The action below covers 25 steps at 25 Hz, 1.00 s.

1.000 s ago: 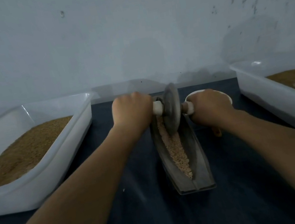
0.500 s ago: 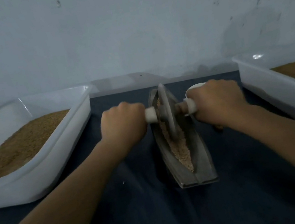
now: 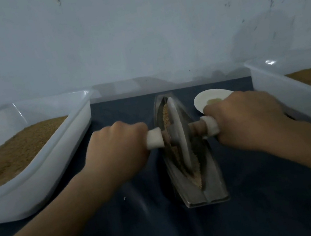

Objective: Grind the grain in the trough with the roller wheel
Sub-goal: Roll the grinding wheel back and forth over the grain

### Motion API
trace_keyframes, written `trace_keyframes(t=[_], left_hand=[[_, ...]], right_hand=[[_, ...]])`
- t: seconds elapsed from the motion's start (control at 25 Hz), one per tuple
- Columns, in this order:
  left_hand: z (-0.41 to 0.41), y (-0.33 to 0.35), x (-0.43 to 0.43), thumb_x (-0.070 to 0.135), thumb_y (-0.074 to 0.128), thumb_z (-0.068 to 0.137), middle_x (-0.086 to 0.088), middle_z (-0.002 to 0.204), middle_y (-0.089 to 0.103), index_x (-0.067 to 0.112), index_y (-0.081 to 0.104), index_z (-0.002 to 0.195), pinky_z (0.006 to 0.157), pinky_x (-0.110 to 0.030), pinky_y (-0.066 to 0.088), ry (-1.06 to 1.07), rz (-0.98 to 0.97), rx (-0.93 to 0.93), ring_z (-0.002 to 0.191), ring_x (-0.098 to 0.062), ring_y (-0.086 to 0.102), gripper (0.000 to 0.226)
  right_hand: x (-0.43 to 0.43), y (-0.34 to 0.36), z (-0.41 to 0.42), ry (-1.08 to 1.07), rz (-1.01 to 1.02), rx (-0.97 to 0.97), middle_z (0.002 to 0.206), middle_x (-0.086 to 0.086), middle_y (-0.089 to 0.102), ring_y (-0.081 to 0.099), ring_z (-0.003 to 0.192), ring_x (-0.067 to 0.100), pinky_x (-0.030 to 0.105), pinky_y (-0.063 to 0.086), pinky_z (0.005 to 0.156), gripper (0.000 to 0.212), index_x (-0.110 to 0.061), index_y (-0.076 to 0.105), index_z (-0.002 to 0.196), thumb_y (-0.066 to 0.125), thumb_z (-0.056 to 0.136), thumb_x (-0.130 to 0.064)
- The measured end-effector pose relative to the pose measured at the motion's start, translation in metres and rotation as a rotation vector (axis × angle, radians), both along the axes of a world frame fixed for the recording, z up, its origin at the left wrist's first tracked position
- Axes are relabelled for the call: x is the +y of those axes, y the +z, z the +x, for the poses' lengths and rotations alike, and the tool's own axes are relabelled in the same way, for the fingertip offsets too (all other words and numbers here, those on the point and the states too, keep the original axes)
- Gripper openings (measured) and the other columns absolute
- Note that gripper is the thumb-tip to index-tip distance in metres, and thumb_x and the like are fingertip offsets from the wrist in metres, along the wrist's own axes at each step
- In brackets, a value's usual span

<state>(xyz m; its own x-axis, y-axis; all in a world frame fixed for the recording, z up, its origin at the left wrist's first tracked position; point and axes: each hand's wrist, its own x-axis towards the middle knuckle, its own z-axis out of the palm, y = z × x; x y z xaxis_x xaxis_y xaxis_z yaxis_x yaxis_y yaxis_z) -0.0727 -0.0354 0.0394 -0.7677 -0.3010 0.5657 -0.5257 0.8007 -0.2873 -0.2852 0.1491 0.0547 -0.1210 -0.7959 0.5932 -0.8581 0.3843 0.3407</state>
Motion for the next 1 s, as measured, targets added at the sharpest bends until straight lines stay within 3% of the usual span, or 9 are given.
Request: trace_keyframes(t=[0.12, 0.2, 0.36, 0.52, 0.6, 0.68, 0.84, 0.92, 1.0], left_hand=[[-0.047, 0.016, -0.014, 0.033, 0.059, 0.085, 0.002, 0.074, 0.053, 0.026, 0.056, 0.081, 0.056, -0.032, 0.034, 0.187, 0.119, -0.037, 0.061, -0.022, 0.044, 0.008], [-0.066, 0.024, -0.021, 0.029, 0.058, 0.089, 0.002, 0.076, 0.050, 0.024, 0.062, 0.090, 0.058, -0.033, 0.035, 0.219, 0.134, -0.068, 0.065, -0.022, 0.046, 0.006], [-0.019, 0.008, -0.002, 0.037, 0.067, 0.075, 0.011, 0.058, 0.031, 0.031, 0.041, 0.069, 0.047, -0.024, 0.020, 0.017, -0.001, -0.029, 0.049, -0.015, 0.032, 0.027], [0.005, 0.006, 0.005, 0.041, 0.062, 0.063, 0.012, 0.051, 0.023, 0.034, 0.026, 0.065, 0.048, -0.017, 0.005, -0.055, -0.032, 0.013, 0.042, -0.012, 0.019, 0.037], [-0.013, -0.001, -0.001, 0.039, 0.063, 0.076, 0.011, 0.057, 0.032, 0.031, 0.042, 0.067, 0.046, -0.023, 0.017, 0.083, 0.050, -0.028, 0.047, -0.014, 0.030, 0.024], [-0.045, 0.012, -0.014, 0.034, 0.059, 0.087, 0.005, 0.070, 0.046, 0.028, 0.059, 0.084, 0.055, -0.031, 0.032, 0.183, 0.135, -0.040, 0.060, -0.019, 0.043, 0.007], [-0.058, 0.032, -0.013, 0.031, 0.062, 0.087, 0.001, 0.078, 0.055, 0.026, 0.065, 0.095, 0.058, -0.034, 0.035, 0.165, 0.082, -0.122, 0.069, -0.024, 0.055, 0.010], [-0.031, 0.017, 0.000, 0.033, 0.070, 0.076, 0.007, 0.061, 0.035, 0.029, 0.059, 0.078, 0.048, -0.028, 0.025, 0.061, -0.028, -0.065, 0.052, -0.021, 0.043, 0.012], [-0.004, 0.006, 0.009, 0.036, 0.078, 0.059, 0.011, 0.054, 0.022, 0.032, 0.039, 0.063, 0.046, -0.018, 0.008, -0.038, -0.075, -0.016, 0.042, -0.015, 0.024, 0.039]], right_hand=[[-0.042, 0.020, -0.011, -0.195, 0.190, -0.262, 0.074, -0.008, 0.055, 0.046, 0.061, 0.014, 0.028, 0.034, 0.054, 0.010, -0.032, 0.057, 0.081, 0.068, 0.079, -0.031], [-0.055, 0.022, -0.018, -0.256, 0.238, -0.397, 0.088, -0.004, 0.062, 0.054, 0.075, 0.018, 0.031, 0.040, 0.063, 0.008, -0.032, 0.061, 0.090, 0.066, 0.084, -0.029], [-0.004, 0.000, -0.002, -0.126, 0.087, -0.108, 0.059, -0.012, 0.036, 0.028, 0.048, 0.009, 0.021, 0.018, 0.045, 0.025, -0.033, 0.045, 0.069, 0.070, 0.069, -0.037], [0.020, 0.000, 0.003, 0.002, -0.013, 0.029, 0.055, -0.017, 0.013, 0.011, 0.044, 0.003, 0.014, 0.007, 0.048, 0.037, -0.035, 0.041, 0.065, 0.074, 0.052, -0.045], [-0.011, 0.009, 0.003, -0.124, 0.086, 0.015, 0.057, -0.014, 0.028, 0.022, 0.046, 0.005, 0.019, 0.018, 0.046, 0.041, -0.033, 0.036, 0.063, 0.076, 0.061, -0.041], [-0.045, 0.018, -0.005, -0.169, 0.135, -0.210, 0.072, -0.008, 0.052, 0.048, 0.062, 0.017, 0.029, 0.035, 0.055, 0.036, -0.031, 0.039, 0.068, 0.070, 0.081, -0.044], [-0.046, 0.013, -0.017, -0.224, 0.200, -0.400, 0.081, -0.008, 0.057, 0.058, 0.076, 0.019, 0.028, 0.033, 0.055, 0.017, -0.030, 0.053, 0.078, 0.065, 0.083, -0.041], [-0.016, -0.003, -0.012, -0.106, 0.086, -0.195, 0.064, -0.012, 0.042, 0.042, 0.054, 0.011, 0.023, 0.022, 0.047, 0.023, -0.032, 0.042, 0.069, 0.064, 0.073, -0.039], [0.011, -0.011, -0.003, 0.012, -0.015, -0.049, 0.056, -0.017, 0.020, 0.012, 0.048, 0.000, 0.016, 0.009, 0.049, 0.035, -0.038, 0.031, 0.066, 0.065, 0.060, -0.043]])
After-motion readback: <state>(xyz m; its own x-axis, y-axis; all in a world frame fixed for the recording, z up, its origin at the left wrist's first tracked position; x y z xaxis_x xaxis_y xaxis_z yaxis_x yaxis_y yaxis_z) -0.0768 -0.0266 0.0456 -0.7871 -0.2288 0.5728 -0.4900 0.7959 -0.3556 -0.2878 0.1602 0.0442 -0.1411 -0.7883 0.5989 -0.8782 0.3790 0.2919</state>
